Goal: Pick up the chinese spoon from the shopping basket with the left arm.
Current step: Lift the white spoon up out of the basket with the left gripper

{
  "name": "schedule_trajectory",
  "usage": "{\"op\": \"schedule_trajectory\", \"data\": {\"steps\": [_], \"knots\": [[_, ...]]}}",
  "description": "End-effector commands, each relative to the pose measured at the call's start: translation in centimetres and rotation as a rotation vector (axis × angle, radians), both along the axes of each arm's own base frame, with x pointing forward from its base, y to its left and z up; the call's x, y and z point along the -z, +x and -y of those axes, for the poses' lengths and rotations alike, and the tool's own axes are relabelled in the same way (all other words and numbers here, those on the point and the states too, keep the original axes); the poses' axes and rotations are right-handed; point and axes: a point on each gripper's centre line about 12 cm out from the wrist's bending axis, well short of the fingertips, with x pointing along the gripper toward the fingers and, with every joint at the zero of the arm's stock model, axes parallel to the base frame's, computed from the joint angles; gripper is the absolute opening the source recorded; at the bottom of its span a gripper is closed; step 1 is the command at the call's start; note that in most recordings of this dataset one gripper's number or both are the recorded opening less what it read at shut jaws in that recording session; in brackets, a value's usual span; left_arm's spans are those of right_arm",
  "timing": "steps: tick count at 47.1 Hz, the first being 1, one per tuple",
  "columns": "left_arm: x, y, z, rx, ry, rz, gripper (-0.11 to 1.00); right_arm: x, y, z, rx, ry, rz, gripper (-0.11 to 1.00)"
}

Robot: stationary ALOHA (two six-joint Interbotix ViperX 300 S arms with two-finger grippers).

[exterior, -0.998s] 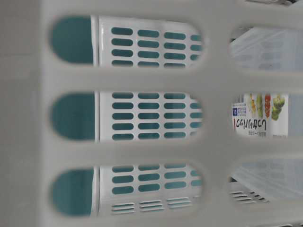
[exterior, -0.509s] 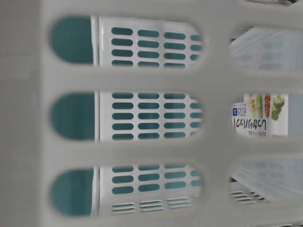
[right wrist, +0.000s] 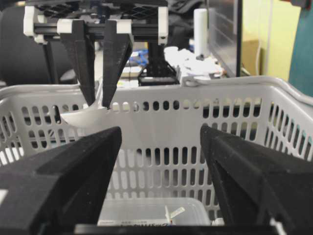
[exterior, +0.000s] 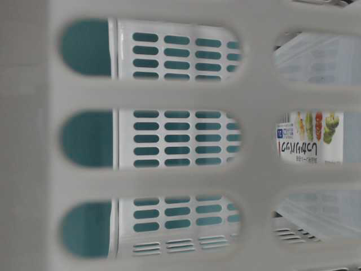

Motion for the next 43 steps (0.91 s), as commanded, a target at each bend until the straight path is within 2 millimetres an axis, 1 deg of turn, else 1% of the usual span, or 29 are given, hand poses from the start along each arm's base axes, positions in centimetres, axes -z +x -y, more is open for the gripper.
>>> {"op": "schedule_trajectory", "data": {"steps": [1, 43], "knots": [[-1.26, -0.40, 0.04, 0.004, -0.001, 0.034, 0.12, -0.36, 0.09, 0.04, 0.002, 0.003, 0.014, 0.64], [-0.76, -0.16, 0.08, 0.003, 0.000, 0.023, 0.12, -0.34, 0.04, 0.04, 0.002, 0.003, 0.011, 0.64]]}}
